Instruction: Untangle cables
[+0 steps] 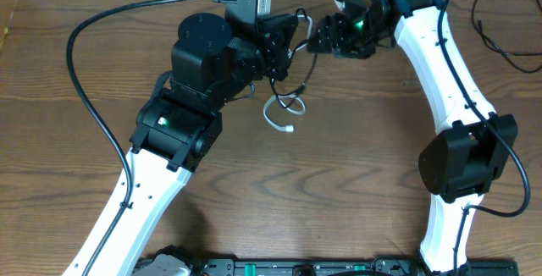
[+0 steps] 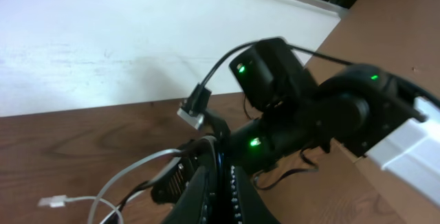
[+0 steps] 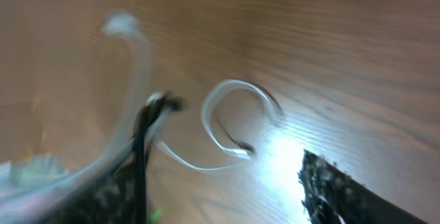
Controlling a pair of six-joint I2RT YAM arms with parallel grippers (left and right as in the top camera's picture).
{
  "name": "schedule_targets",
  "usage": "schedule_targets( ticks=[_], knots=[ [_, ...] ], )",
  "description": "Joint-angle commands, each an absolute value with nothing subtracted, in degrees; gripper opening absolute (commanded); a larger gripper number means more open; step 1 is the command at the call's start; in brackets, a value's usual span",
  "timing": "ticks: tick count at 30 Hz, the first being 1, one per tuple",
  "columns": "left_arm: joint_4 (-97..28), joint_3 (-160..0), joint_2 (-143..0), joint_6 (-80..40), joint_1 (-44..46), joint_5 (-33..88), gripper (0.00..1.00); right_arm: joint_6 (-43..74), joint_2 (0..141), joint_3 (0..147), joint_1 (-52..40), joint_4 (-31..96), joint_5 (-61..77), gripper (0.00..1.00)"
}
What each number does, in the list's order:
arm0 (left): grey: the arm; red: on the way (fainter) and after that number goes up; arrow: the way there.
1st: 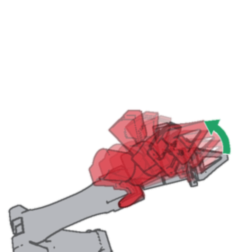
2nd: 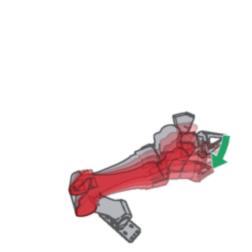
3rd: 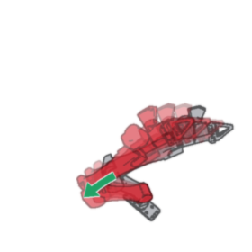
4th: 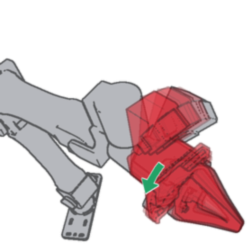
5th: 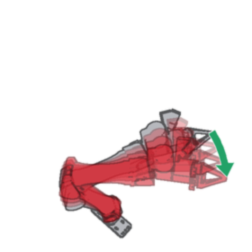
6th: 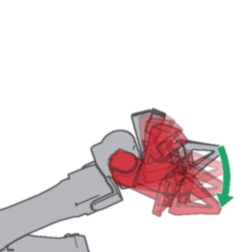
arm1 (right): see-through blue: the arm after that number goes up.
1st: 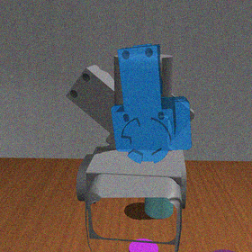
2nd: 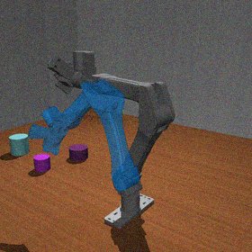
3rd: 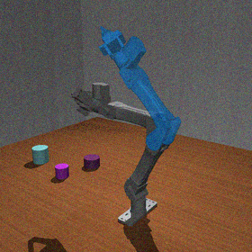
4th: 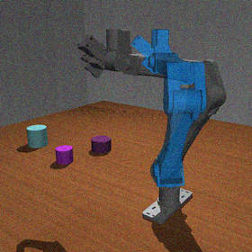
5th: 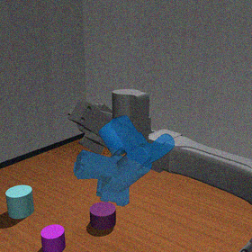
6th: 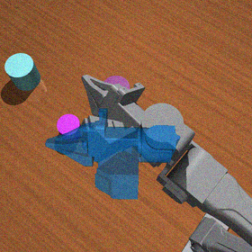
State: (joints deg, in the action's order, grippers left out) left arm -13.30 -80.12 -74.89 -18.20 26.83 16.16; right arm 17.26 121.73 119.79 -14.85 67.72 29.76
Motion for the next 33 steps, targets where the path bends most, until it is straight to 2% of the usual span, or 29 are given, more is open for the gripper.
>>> schedule_targets(
  ticks=[1, 4, 12, 17, 19, 20, 22, 23, 26, 33],
  knots=[
    [-12.14, -80.25, -74.13, -18.35, 25.69, 15.42, 0.08, 26.2, 121.99, 117.16, -14.92, 67.48, 16.08, 0.57],
    [-11.38, -80.29, -72.42, -18.35, 23.59, 15.31, 0.07, 26.33, 121.99, 114.98, -14.28, 68.03, 9.19, 0.39],
    [-11.66, -80.29, -66.17, -18.33, 14.81, 13.19, 0.07, 26.33, 121.99, 109.73, -10.37, 70.06, -5.04, 0.35],
    [-13.43, -80.29, -63.37, -18.37, 10.15, 13.45, 0.08, 26.28, 121.99, 106.94, -6.46, 69.76, -3.81, 0.19],
    [-14.06, -80.27, -63.22, -18.37, 10.15, 14.46, 0.08, 24.14, 121.99, 106.85, -5.19, 69.47, -0.47, 0.17],
    [-14.22, -80.27, -63.24, -18.37, 10.15, 15.77, 0.08, 21.52, 121.99, 106.85, -4.75, 68.84, 2.55, 0.2],
    [-14.28, -80.27, -63.77, -18.37, 10.15, 18.92, 0.08, 10.94, 121.91, 107.04, -4.25, 67.66, 13.5, 0.49],
    [-14.28, -80.27, -64.12, -18.39, 10.15, 20.32, 0.08, 6.63, 121.82, 107.26, -4.19, 67.7, 18.65, 0.57],
    [-14.26, -80.27, -65.21, -20.47, 10.15, 25.04, 0.07, -1.67, 121.05, 107.83, -4.4, 68.62, 29.67, 0.63],
    [-14.22, -80.27, -67.51, -24.8, 10.15, 35.48, 0.07, -14.55, 112.12, 107.96, -6.17, 66.37, 45.74, 0.71]
  ],
)
